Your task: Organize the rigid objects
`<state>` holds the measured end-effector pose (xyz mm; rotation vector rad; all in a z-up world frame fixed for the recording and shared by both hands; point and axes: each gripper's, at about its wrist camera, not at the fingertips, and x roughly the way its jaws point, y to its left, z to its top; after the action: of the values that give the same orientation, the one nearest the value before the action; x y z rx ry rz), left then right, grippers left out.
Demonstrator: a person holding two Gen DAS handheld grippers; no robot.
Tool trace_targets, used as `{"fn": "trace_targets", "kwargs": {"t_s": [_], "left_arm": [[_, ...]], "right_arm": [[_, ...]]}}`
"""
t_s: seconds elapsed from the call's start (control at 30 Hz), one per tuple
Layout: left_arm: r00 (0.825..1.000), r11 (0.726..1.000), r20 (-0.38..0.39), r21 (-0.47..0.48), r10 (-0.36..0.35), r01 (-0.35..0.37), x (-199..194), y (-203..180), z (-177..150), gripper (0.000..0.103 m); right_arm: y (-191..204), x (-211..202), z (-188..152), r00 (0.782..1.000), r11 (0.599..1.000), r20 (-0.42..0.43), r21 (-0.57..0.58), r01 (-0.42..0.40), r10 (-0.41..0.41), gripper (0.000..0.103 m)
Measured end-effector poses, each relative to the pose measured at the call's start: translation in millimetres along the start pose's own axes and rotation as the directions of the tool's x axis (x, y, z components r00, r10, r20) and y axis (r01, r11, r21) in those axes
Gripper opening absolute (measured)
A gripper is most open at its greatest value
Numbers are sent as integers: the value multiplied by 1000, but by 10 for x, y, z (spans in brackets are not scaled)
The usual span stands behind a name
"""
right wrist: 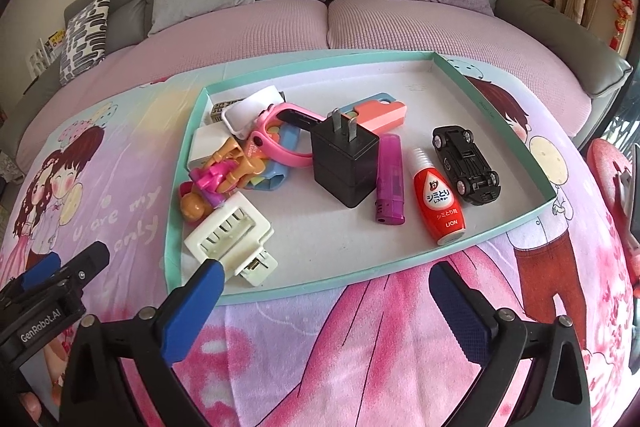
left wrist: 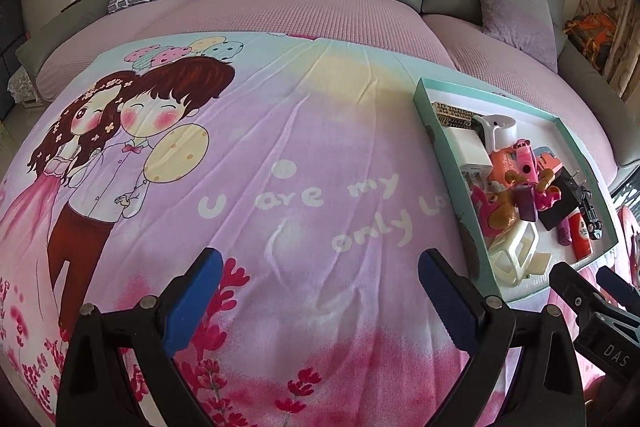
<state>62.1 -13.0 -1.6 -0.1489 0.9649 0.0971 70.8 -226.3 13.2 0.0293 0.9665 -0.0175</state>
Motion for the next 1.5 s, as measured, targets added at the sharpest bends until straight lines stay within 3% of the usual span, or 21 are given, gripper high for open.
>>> {"fn": "trace_targets", "kwargs": {"t_s": [0.27, 0.8, 0.97, 1.5], "left_arm": [[998, 998, -19, 15, 53, -53, 45, 22, 4, 98], [996, 995, -49, 57, 80, -78, 94, -90, -27, 98], [990, 989, -54, 78, 130, -126, 123, -103, -34, 98], [989, 988, -75, 89, 130, -123, 129, -105, -39, 98]], "right_arm": [[5, -21, 16, 1000, 1000, 6, 2, -11, 11, 103], [-85, 13, 9, 1000, 999, 2, 37, -6, 6, 103], [-83, 29, 8, 1000, 999, 0, 43, -2, 2, 103], [-81, 67, -6, 1000, 999, -7, 38, 5, -4, 103]]}}
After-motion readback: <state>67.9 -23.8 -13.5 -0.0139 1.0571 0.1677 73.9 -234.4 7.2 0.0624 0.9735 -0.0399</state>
